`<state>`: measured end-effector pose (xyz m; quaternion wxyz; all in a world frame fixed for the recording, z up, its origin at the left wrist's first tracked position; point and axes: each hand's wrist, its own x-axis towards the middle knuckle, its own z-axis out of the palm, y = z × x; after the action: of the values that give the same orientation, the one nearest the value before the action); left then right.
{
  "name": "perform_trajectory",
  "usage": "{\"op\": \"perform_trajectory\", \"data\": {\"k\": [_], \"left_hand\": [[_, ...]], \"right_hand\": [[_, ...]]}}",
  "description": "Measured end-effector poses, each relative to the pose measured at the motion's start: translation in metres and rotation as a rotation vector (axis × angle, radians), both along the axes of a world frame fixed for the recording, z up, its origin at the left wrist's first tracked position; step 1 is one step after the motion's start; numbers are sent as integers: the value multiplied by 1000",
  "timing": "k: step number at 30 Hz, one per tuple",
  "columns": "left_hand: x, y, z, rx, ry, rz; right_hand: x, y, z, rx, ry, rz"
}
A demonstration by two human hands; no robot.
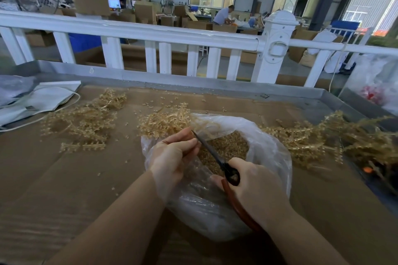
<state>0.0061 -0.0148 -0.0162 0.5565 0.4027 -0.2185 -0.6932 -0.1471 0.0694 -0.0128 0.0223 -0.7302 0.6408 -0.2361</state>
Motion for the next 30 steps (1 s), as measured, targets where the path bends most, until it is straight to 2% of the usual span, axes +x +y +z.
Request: {"op": "perform_trajectory", "data": {"k": [5,16,21,30], "left_hand": [[-3,2,-2,-26,-54,-78],[-6,2,-4,-36,-58,-52],[-7,4,-5,-58,-60,31],[-4,3,-6,-67,-25,-19]], "right_hand": [[-1,-6,-4,-24,10,-11],[-3,-14,-10,-47,27,7],[-6,-13,-6,-77,-146,-8],[-5,-12,-7,-60,-89,22]]}}
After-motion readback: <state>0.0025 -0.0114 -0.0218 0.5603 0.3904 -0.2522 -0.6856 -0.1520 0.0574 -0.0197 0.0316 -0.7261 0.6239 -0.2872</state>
